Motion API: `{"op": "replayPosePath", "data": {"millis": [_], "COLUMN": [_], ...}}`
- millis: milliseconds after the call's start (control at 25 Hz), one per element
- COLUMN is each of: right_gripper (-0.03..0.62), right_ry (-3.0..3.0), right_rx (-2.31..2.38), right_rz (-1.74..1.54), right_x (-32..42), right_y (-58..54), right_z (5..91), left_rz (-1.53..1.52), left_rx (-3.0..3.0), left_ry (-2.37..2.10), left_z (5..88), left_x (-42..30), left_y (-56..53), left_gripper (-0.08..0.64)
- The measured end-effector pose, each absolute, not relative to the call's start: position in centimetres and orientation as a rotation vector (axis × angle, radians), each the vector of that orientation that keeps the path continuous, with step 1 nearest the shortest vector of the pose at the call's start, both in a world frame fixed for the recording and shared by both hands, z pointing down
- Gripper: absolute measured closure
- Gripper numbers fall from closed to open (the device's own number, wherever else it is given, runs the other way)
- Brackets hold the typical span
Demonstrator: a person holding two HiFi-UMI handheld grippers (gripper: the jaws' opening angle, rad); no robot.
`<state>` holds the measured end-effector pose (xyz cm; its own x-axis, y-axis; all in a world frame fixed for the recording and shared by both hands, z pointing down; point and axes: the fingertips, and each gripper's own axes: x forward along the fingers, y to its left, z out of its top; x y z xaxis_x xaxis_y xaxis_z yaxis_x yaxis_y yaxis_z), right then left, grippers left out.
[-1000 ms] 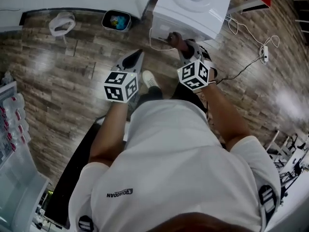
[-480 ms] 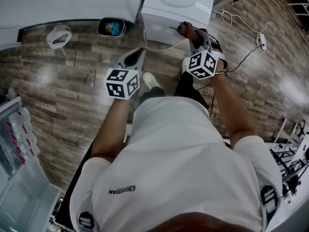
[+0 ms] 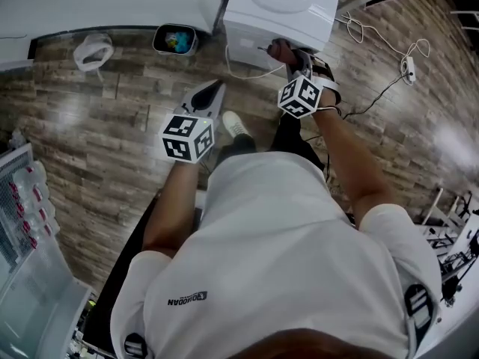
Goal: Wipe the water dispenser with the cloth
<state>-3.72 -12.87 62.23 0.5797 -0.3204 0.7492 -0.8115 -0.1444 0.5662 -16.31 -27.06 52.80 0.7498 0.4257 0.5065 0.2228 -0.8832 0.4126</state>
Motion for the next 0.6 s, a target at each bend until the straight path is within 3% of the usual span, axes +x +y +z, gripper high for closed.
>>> {"op": "replayPosePath", "data": {"millis": [600], "right_gripper": [0.522], "right_ry": [-0.994], "right_rx": [1.582], "right_rz": [0.707], "right_x": [-3.8], "right_y": [-13.7], "right_z": [74.2], "left_rz": [0.965], "left_rx": [2.627], "left_ry": [0.465], "left_z": [53.6], "left_x": [-16.6], "left_y": [-27.1], "left_gripper": [0.558]}}
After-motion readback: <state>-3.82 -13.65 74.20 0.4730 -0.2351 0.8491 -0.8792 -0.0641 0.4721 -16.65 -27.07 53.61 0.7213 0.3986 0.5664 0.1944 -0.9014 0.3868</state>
